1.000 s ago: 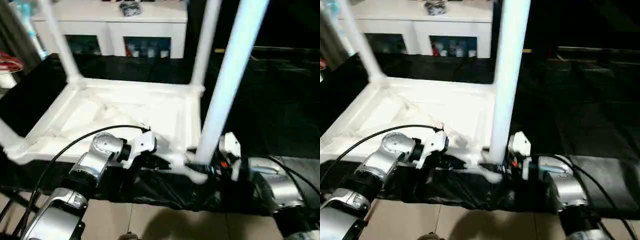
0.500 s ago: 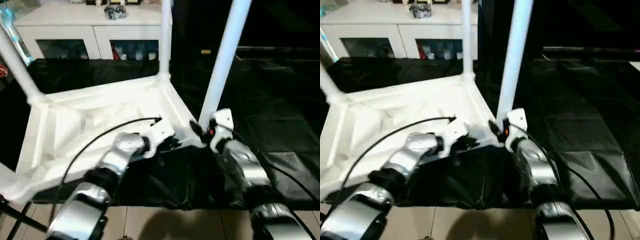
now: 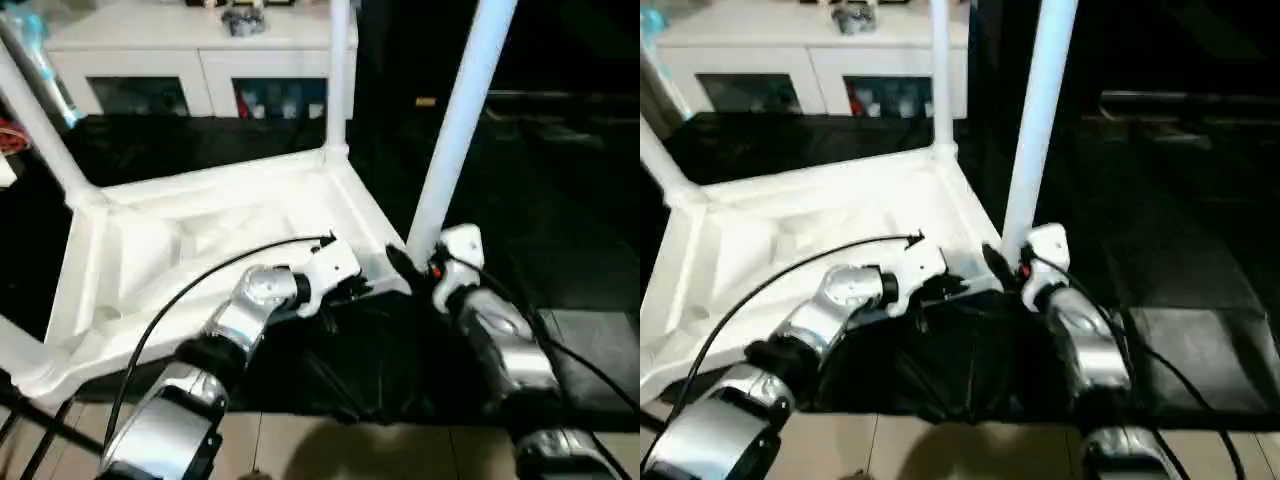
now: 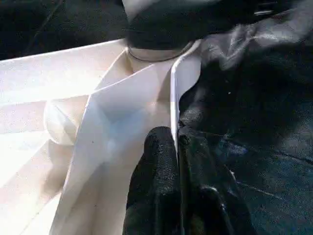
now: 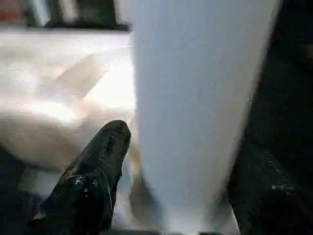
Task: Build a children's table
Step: Rotate leg to tighten
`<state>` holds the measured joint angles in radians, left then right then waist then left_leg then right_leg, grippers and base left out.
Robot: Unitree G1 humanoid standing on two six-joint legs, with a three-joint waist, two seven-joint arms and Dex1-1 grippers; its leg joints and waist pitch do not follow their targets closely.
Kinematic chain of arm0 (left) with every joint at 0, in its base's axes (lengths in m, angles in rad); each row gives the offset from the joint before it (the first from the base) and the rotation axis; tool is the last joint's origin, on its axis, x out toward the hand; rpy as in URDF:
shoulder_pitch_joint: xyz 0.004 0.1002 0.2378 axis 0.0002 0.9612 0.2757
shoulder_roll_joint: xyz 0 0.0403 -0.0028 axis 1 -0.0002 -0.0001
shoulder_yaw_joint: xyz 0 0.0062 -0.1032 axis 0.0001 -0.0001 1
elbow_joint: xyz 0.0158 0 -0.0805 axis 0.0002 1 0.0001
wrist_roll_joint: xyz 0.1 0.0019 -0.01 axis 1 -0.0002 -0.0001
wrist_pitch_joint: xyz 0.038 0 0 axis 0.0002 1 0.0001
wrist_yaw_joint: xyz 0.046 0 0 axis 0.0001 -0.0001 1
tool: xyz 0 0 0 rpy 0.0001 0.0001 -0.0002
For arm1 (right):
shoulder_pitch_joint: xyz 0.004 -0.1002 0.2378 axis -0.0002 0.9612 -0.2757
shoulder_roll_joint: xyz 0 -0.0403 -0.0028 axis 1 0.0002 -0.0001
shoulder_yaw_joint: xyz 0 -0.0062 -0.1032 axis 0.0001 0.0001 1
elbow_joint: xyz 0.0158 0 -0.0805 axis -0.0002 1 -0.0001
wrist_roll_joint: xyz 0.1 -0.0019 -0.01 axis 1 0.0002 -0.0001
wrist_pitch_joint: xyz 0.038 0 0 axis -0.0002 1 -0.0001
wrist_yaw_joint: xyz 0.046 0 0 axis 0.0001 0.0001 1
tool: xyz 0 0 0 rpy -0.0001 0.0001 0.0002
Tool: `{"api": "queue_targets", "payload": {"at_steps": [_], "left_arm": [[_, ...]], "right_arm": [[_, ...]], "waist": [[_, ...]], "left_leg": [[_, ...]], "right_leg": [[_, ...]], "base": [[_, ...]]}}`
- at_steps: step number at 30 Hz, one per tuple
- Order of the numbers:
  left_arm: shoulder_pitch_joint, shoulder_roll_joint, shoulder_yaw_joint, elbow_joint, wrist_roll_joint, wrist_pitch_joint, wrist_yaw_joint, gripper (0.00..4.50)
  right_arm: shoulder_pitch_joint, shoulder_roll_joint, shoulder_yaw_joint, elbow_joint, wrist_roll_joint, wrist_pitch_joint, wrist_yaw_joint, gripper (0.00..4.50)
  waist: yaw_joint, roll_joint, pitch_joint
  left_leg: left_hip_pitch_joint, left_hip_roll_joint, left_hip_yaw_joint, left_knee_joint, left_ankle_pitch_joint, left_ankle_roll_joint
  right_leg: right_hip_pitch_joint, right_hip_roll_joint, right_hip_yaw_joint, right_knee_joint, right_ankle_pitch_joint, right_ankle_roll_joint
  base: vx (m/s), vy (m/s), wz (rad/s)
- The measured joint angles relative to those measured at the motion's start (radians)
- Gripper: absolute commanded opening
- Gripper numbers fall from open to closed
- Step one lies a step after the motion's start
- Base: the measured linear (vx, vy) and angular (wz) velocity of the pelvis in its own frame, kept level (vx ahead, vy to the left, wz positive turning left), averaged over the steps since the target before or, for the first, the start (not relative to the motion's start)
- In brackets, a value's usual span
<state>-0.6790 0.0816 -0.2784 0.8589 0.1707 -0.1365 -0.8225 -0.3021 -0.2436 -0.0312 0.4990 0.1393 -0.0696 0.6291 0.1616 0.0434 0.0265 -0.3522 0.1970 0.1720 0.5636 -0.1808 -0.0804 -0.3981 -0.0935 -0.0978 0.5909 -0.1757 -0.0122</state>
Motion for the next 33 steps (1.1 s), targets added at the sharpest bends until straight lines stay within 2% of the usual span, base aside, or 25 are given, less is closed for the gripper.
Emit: {"api": "queue_targets", "payload": {"at_steps": [5,9,14,15,21,26,30,33], "left_arm": [[0.0,0.009,0.004,0.001,0.0,-0.004,0.004,0.0],[0.0,0.01,0.002,0.0,0.0,-0.018,-0.001,0.0],[0.004,0.015,-0.001,-0.009,-0.004,-0.03,-0.017,0.0],[0.008,0.016,-0.001,-0.016,-0.01,-0.026,-0.025,0.44],[0.046,0.019,0.021,-0.109,-0.08,0.009,-0.073,0.93],[0.06,0.06,0.051,-0.201,-0.119,0.07,-0.091,1.35],[0.1,0.134,0.098,-0.322,-0.167,0.154,-0.111,1.65],[0.154,0.257,0.159,-0.436,-0.201,0.238,-0.144,1.79]], "right_arm": [[0.128,-0.099,0.009,-0.102,0.044,0.004,0.175,2.93],[0.175,-0.153,0.004,-0.164,0.072,0.028,0.252,2.93],[0.253,-0.248,-0.023,-0.297,0.15,0.097,0.34,2.93],[0.269,-0.246,-0.02,-0.325,0.159,0.108,0.346,3.0],[0.261,-0.186,0.023,-0.371,0.168,0.129,0.338,3.0],[0.229,-0.149,0.042,-0.383,0.169,0.15,0.294,3.0],[0.195,-0.088,0.061,-0.398,0.158,0.17,0.234,3.0],[0.157,-0.023,0.088,-0.396,0.132,0.173,0.169,3.0]], "waist": [[-0.003,0.0,0.002],[0.001,0.003,0.003],[0.01,0.004,0.003],[0.008,0.003,0.003],[0.007,0.001,0.006],[0.007,0.0,0.007],[-0.002,0.004,0.007],[-0.015,0.006,0.008]], "left_leg": [[-0.001,0.0,0.0,0.001,0.0,0.0],[-0.004,-0.001,0.0,0.002,0.0,0.001],[-0.006,0.0,0.0,0.0,0.002,0.007],[-0.006,0.0,0.0,0.0,0.002,0.008],[-0.009,0.0,-0.001,0.003,-0.001,0.002],[-0.011,0.0,-0.001,0.003,-0.001,0.002],[-0.012,0.001,-0.002,0.002,-0.001,0.002],[-0.013,0.001,-0.002,0.001,-0.001,0.001]], "right_leg": [[-0.001,0.001,0.0,0.0,-0.001,0.003],[-0.003,0.0,0.0,-0.001,-0.001,0.003],[-0.005,0.0,0.0,-0.001,-0.003,0.005],[-0.005,0.001,0.0,-0.001,-0.003,0.005],[-0.006,0.0,0.0,-0.001,-0.002,0.005],[-0.007,0.0,-0.001,-0.001,-0.002,0.004],[-0.009,0.001,-0.001,-0.001,0.0,-0.001],[-0.011,0.001,-0.001,0.001,0.0,-0.001]], "base": [[0.0,0.0,0.0],[0.0,0.0,0.0],[0.0,0.0,0.0],[0.0,0.0,0.0],[0.0,0.0,0.0],[0.0,0.0,0.0],[0.0,0.0,0.0],[0.0,0.0,0.0]]}}
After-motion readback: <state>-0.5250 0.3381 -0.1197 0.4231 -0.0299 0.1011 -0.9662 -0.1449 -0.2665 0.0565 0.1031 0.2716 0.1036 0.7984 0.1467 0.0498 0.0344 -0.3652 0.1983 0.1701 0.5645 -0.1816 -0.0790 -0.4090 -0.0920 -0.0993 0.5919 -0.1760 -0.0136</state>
